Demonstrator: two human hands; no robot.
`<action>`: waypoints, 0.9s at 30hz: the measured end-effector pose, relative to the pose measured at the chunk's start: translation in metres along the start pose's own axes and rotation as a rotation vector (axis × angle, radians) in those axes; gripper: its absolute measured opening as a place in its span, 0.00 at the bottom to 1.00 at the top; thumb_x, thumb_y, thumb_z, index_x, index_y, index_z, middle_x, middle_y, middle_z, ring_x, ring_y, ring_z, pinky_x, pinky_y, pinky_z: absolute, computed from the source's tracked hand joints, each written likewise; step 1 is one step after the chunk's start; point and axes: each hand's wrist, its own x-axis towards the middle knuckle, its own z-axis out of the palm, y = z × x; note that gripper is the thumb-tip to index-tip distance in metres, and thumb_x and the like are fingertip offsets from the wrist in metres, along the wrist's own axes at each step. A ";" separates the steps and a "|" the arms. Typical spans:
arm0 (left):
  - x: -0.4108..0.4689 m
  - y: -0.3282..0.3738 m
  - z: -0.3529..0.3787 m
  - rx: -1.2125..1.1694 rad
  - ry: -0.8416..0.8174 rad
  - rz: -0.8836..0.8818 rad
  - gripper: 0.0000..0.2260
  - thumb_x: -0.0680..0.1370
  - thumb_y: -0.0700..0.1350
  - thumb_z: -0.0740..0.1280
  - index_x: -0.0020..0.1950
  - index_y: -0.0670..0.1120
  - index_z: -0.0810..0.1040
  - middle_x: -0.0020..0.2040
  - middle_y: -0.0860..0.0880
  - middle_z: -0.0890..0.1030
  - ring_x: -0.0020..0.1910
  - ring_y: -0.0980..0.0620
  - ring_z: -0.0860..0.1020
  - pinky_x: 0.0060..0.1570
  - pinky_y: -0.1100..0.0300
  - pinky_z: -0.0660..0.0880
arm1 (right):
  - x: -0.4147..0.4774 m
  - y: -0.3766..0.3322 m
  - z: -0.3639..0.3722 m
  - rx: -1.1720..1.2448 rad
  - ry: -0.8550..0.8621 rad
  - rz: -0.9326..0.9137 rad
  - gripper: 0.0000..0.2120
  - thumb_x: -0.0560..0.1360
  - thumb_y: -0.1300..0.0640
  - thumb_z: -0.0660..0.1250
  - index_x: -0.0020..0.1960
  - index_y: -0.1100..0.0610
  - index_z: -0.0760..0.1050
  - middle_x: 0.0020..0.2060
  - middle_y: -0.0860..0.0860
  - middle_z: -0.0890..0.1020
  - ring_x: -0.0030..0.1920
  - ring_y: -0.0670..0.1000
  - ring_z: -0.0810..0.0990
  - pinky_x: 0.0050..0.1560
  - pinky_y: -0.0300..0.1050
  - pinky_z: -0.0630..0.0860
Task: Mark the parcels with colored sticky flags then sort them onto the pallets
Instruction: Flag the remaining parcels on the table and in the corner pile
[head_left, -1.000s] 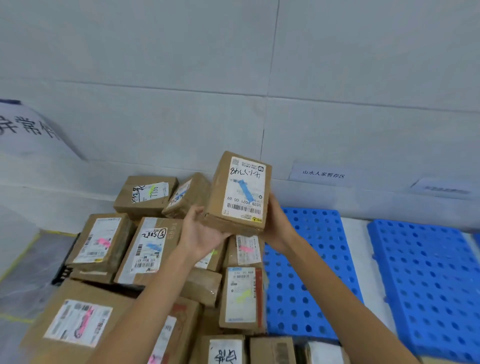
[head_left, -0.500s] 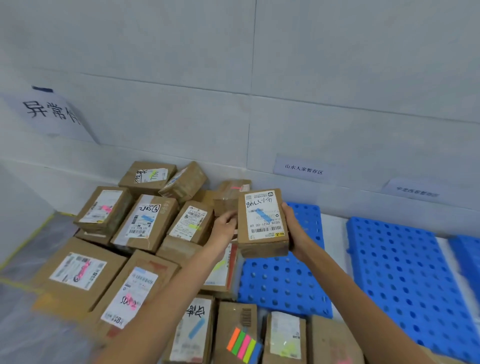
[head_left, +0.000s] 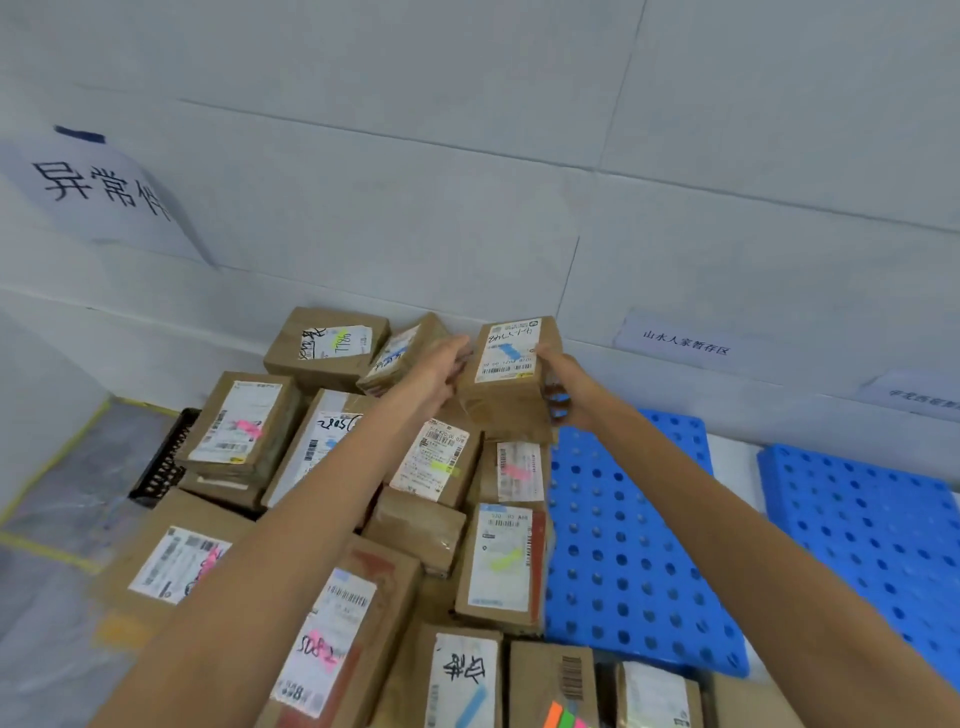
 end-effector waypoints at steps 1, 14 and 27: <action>0.009 0.002 -0.005 0.044 -0.020 -0.004 0.11 0.80 0.47 0.61 0.59 0.45 0.77 0.57 0.46 0.81 0.57 0.47 0.78 0.54 0.53 0.73 | 0.012 -0.005 0.009 -0.016 0.025 -0.008 0.27 0.75 0.39 0.61 0.68 0.53 0.65 0.39 0.50 0.72 0.33 0.48 0.67 0.26 0.40 0.65; 0.004 0.001 -0.067 0.575 -0.046 0.286 0.12 0.81 0.48 0.58 0.63 0.51 0.75 0.62 0.54 0.75 0.56 0.55 0.74 0.52 0.61 0.71 | 0.011 0.016 0.054 -0.288 0.276 -0.348 0.14 0.78 0.57 0.60 0.62 0.56 0.72 0.58 0.53 0.77 0.53 0.50 0.75 0.55 0.45 0.73; -0.273 -0.141 -0.252 0.214 0.755 0.380 0.16 0.80 0.34 0.56 0.45 0.52 0.78 0.37 0.56 0.82 0.42 0.54 0.79 0.43 0.62 0.71 | -0.147 0.089 0.182 -0.455 -0.489 -0.638 0.12 0.80 0.61 0.57 0.48 0.52 0.79 0.42 0.48 0.82 0.44 0.43 0.79 0.46 0.31 0.73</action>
